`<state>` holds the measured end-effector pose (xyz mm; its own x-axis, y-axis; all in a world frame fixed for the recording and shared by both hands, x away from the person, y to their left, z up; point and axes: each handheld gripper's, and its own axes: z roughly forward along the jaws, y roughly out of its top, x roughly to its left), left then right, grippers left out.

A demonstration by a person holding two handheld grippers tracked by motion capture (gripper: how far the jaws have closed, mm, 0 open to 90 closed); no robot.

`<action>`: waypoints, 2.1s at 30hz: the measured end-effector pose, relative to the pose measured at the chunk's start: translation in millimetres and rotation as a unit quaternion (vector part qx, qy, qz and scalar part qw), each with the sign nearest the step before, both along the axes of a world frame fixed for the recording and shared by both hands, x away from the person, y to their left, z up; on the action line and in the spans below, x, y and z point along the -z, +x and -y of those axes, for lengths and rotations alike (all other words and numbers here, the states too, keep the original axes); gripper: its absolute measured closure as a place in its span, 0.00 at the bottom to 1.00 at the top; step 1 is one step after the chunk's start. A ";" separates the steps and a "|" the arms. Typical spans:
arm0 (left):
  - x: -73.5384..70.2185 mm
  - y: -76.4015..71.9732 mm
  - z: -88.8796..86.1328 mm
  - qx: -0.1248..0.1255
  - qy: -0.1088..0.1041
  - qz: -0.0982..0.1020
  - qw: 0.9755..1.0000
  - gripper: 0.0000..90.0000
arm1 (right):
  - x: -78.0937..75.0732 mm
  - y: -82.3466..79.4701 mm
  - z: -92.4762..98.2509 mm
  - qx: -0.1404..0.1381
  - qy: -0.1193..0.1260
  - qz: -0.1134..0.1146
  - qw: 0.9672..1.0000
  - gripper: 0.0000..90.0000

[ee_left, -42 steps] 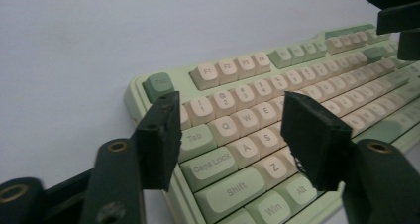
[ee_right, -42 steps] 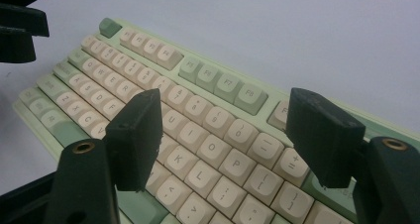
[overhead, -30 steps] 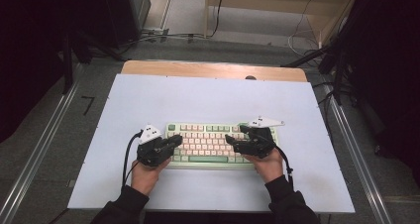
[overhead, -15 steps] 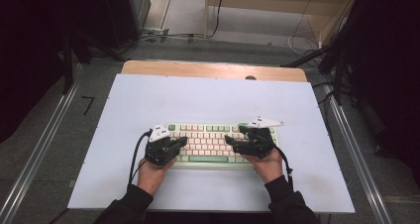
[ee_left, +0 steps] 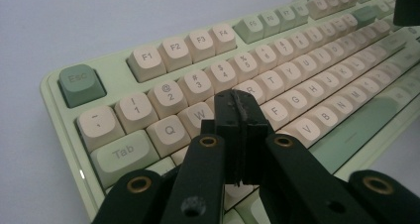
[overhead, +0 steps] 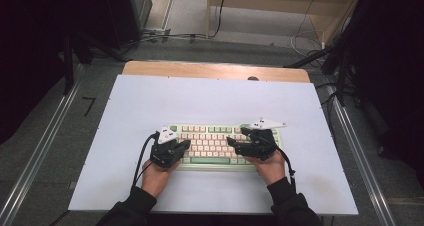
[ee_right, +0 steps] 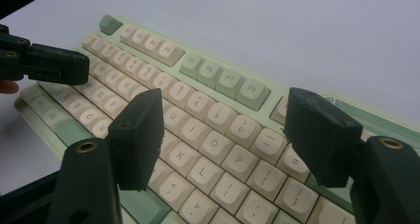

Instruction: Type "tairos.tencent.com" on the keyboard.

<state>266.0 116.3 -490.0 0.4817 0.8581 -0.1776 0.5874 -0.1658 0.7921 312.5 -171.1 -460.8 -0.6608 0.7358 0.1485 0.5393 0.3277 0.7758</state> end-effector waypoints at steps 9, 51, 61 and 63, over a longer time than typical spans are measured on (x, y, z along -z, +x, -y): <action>2.3 1.5 1.7 0.000 0.007 -0.008 1.000 1.00 | 0.0 0.1 0.2 0.000 0.000 0.001 1.000 0.34; -8.9 -3.6 -26.9 -0.063 -0.025 0.050 0.996 0.35 | -9.9 -18.1 10.1 -0.013 0.010 0.019 1.000 0.73; -8.4 -8.2 -31.1 -0.067 -0.028 0.053 0.996 0.35 | -0.3 -25.8 12.9 -0.023 -0.010 0.013 1.000 0.97; -8.2 -8.3 -30.9 -0.066 -0.028 0.053 0.996 0.35 | 2.8 -26.3 13.1 -0.023 -0.013 0.008 1.000 0.97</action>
